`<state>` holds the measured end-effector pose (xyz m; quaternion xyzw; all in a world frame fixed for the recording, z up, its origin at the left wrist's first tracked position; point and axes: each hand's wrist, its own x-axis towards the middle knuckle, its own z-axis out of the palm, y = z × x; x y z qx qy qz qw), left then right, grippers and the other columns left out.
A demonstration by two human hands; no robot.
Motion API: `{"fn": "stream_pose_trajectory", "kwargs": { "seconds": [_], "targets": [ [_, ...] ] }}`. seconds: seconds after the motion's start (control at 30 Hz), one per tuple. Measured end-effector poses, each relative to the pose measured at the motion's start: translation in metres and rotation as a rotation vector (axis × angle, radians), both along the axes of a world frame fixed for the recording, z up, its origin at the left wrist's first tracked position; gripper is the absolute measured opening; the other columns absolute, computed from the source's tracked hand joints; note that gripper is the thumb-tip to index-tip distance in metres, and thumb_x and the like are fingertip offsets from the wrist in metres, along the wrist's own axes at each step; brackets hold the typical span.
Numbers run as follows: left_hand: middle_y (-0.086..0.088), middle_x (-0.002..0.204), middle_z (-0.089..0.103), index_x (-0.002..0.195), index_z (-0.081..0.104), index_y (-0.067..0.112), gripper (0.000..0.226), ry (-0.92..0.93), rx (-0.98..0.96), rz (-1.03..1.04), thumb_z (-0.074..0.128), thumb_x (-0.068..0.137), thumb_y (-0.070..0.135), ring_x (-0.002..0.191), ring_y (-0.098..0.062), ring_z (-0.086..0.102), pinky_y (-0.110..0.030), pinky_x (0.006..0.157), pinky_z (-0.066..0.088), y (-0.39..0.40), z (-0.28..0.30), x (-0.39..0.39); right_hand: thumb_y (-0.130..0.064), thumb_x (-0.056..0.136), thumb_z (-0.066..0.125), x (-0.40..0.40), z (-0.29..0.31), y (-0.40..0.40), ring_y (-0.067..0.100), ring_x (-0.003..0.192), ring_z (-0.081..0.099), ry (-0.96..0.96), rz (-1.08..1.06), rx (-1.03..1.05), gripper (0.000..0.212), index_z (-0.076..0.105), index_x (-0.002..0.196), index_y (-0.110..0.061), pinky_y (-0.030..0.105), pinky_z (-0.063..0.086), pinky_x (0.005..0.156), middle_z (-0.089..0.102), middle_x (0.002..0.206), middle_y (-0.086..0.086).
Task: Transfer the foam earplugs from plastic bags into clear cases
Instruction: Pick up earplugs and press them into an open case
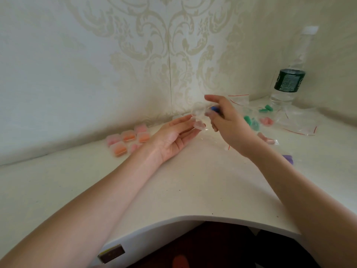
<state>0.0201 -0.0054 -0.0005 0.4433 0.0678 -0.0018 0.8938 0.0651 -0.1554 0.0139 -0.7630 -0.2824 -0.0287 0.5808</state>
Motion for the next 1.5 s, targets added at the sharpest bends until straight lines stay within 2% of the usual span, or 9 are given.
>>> {"fn": "stream_pose_trajectory", "kwargs": {
  "seconds": [0.1, 0.23, 0.5, 0.6, 0.83, 0.9, 1.1, 1.27, 1.5],
  "targets": [
    [-0.018, 0.094, 0.07, 0.099, 0.062, 0.004, 0.013, 0.003, -0.005, 0.021, 0.061, 0.087, 0.001, 0.079, -0.021, 0.072, -0.029, 0.083, 0.056, -0.001, 0.001, 0.0, -0.009, 0.093, 0.057, -0.002, 0.002, -0.001, -0.001, 0.065, 0.058, -0.013, -0.039, 0.077, 0.021, 0.046, 0.104, -0.022, 0.015, 0.047, 0.06, 0.063, 0.095, 0.002],
    [-0.012, 0.093, 0.071, 0.099, 0.064, 0.005, 0.012, -0.002, 0.027, -0.002, 0.061, 0.087, 0.003, 0.081, -0.017, 0.071, -0.026, 0.083, 0.056, -0.002, 0.001, -0.001, -0.003, 0.085, 0.068, -0.002, 0.004, -0.003, 0.009, 0.065, 0.061, -0.044, -0.013, 0.087, 0.017, 0.056, 0.084, -0.017, 0.021, 0.05, 0.057, 0.069, 0.084, 0.005],
    [-0.013, 0.101, 0.068, 0.114, 0.059, 0.002, 0.023, -0.02, 0.014, -0.062, 0.057, 0.092, 0.006, 0.086, -0.02, 0.07, -0.03, 0.082, 0.057, -0.003, 0.004, -0.004, -0.01, 0.088, 0.064, -0.004, 0.002, -0.004, -0.001, 0.072, 0.065, -0.026, -0.006, -0.061, 0.015, 0.055, 0.096, -0.019, 0.014, 0.049, 0.069, 0.074, 0.083, -0.009],
    [-0.013, 0.102, 0.067, 0.113, 0.06, 0.001, 0.022, -0.03, 0.063, -0.071, 0.055, 0.092, 0.004, 0.087, -0.019, 0.07, -0.029, 0.085, 0.056, -0.003, 0.003, -0.004, -0.009, 0.084, 0.07, -0.006, 0.001, -0.003, -0.001, 0.068, 0.067, -0.018, -0.026, -0.041, 0.011, 0.06, 0.086, -0.015, 0.012, 0.051, 0.068, 0.073, 0.077, -0.009],
    [-0.007, 0.088, 0.073, 0.102, 0.064, 0.004, 0.017, -0.037, 0.153, -0.078, 0.048, 0.097, 0.006, 0.082, -0.016, 0.071, -0.028, 0.085, 0.055, -0.008, 0.002, -0.007, -0.008, 0.082, 0.072, -0.014, 0.004, -0.002, -0.005, 0.056, 0.056, -0.078, -0.047, -0.119, 0.007, 0.071, 0.087, -0.012, 0.005, 0.037, 0.045, 0.063, 0.065, -0.008],
    [-0.007, 0.088, 0.073, 0.102, 0.065, 0.004, 0.017, -0.038, 0.169, -0.088, 0.049, 0.096, 0.007, 0.081, -0.017, 0.071, -0.029, 0.087, 0.054, -0.01, 0.002, -0.008, -0.004, 0.081, 0.071, -0.014, 0.003, -0.001, -0.008, 0.053, 0.056, -0.093, -0.054, -0.125, 0.009, 0.072, 0.088, -0.009, 0.005, 0.038, 0.046, 0.062, 0.064, -0.008],
    [-0.013, 0.086, 0.071, 0.101, 0.064, 0.001, 0.016, 0.026, 0.081, -0.024, 0.052, 0.092, -0.001, 0.076, -0.02, 0.071, -0.029, 0.076, 0.058, -0.009, 0.004, -0.004, -0.004, 0.078, 0.075, -0.01, 0.001, 0.0, 0.006, 0.059, 0.062, -0.038, -0.118, -0.003, 0.012, 0.065, 0.078, -0.012, 0.018, 0.054, 0.062, 0.069, 0.072, 0.004],
    [-0.011, 0.075, 0.072, 0.098, 0.063, 0.0, 0.013, 0.04, 0.098, 0.071, 0.052, 0.091, -0.004, 0.067, -0.016, 0.071, -0.024, 0.063, 0.059, -0.01, 0.004, -0.004, -0.009, 0.08, 0.074, -0.007, 0.004, -0.002, 0.005, 0.056, 0.063, 0.067, -0.146, 0.118, 0.007, 0.07, 0.085, -0.006, 0.015, 0.052, 0.062, 0.07, 0.072, 0.005],
    [-0.016, 0.085, 0.07, 0.093, 0.066, 0.0, 0.017, 0.014, 0.229, 0.077, 0.049, 0.092, -0.001, 0.075, -0.019, 0.071, -0.026, 0.073, 0.059, -0.012, 0.003, -0.005, -0.017, 0.079, 0.076, -0.01, 0.0, 0.001, 0.01, 0.063, 0.062, 0.006, -0.131, 0.006, 0.009, 0.072, 0.079, -0.01, 0.025, 0.055, 0.067, 0.072, 0.075, 0.008]
  ]
}}
